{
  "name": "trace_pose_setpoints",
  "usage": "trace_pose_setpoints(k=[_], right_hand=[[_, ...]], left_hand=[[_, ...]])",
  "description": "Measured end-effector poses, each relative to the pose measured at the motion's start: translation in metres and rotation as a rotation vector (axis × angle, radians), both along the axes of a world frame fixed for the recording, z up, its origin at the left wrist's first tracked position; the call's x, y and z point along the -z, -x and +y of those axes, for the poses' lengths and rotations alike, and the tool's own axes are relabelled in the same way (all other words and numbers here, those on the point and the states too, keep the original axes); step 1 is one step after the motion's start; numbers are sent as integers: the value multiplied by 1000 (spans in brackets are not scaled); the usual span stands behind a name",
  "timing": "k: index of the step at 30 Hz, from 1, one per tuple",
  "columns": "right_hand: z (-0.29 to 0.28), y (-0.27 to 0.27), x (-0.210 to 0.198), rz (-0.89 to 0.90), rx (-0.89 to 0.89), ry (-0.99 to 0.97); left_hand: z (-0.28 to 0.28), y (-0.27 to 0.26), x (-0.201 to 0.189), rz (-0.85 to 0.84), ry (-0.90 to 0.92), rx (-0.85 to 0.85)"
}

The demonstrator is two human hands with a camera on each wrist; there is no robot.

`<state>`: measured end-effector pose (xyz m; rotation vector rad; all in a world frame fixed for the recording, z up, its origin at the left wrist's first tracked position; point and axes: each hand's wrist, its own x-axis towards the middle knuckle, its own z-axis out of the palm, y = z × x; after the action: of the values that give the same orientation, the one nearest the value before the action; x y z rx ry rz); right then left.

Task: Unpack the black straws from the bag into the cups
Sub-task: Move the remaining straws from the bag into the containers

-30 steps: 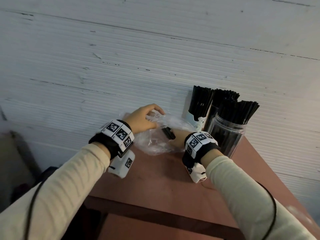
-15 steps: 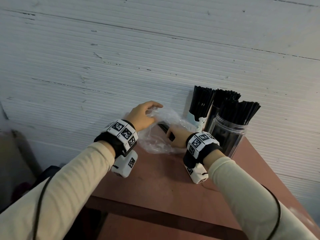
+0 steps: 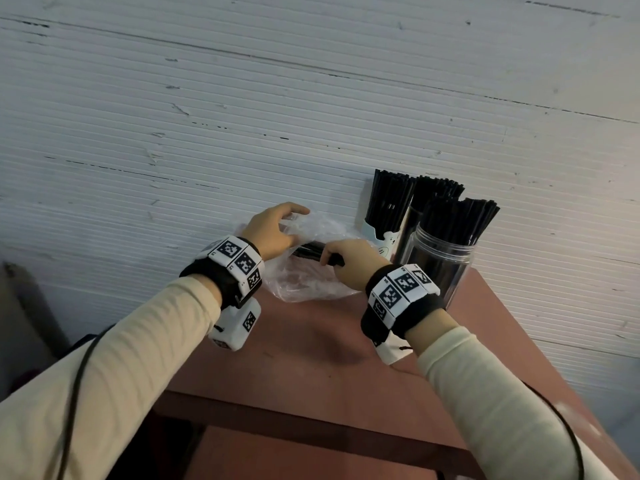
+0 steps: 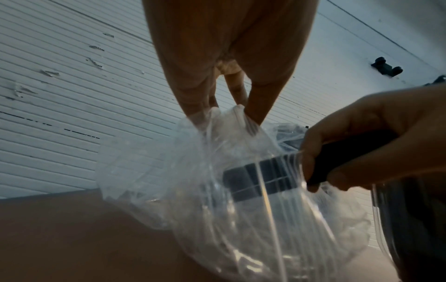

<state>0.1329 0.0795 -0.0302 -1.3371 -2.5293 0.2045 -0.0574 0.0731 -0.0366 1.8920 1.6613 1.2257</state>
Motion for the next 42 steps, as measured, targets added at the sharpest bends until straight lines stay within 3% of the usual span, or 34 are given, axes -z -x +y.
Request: trace_pose_setpoints(k=[5,8,10,12,17,23,26,29,33,38,42], right_hand=[[-25,-22,-40,20,-9,116],[-46,-44,-63,-3,-26,121],[-59,-58,-76,-3,-26,117],[-70,-69,-87,14,-27,125],[-93,-90,-105,12,-48,149],[-112,-112,-114,65,-85,169],[-114,-121,-117,160,-34,-50],[-112,-118,-114,344,-77,-351],[-96,-104,-95,351,-191,-438],[-80,-95,-63,236,-143,-335],[-78,-94,-49,287,-124,-353]], left_hand=[[-8,-5,-6,46,-4,41],[-23,-17,-13,175,-193,64],[-38,-32,-20,202,-338,178],[-51,-49,-25,216,-362,327],[-59,-99,-26,331,-188,435],[-63,-142,-23,91,-163,345],[-60,-160,-19,-54,-159,317],[-56,-169,-16,-206,-41,393],[-58,-173,-13,-426,122,486],[-55,-163,4,-255,353,494],[-59,-162,2,-124,573,504]])
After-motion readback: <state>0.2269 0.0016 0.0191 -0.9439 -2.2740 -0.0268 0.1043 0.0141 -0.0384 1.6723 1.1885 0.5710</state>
